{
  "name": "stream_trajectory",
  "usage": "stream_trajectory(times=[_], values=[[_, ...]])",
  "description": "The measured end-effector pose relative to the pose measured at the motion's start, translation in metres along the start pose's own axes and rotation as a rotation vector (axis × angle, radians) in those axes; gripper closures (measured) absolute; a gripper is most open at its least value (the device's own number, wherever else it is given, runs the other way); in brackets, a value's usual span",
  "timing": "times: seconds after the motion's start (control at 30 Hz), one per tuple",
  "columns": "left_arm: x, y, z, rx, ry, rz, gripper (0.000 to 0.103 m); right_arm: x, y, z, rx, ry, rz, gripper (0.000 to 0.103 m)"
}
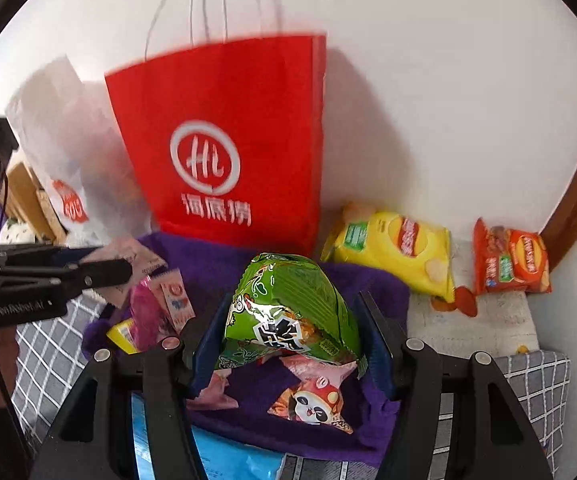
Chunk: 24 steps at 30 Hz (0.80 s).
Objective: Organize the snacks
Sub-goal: 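Lower the green bag with the right tool while the left tool lowers the white wrapper, then open both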
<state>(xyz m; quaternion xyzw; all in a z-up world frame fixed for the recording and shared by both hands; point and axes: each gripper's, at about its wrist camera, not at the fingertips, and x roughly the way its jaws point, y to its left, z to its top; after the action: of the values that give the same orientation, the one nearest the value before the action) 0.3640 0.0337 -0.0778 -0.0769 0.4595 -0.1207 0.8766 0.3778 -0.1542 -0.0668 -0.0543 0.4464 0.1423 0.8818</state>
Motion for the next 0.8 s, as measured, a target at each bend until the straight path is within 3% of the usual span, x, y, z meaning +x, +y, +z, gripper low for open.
stream_trajectory(times=[0.17,0.8], values=[[0.014,0.003,-0.003,-0.001,0.030,0.000,0.067,0.027,0.002,-0.008,-0.006,0.085,0.000,0.041],[0.054,0.006,-0.013,-0.029,0.115,0.001,0.067,0.065,0.009,-0.023,-0.008,0.181,-0.004,0.041]])
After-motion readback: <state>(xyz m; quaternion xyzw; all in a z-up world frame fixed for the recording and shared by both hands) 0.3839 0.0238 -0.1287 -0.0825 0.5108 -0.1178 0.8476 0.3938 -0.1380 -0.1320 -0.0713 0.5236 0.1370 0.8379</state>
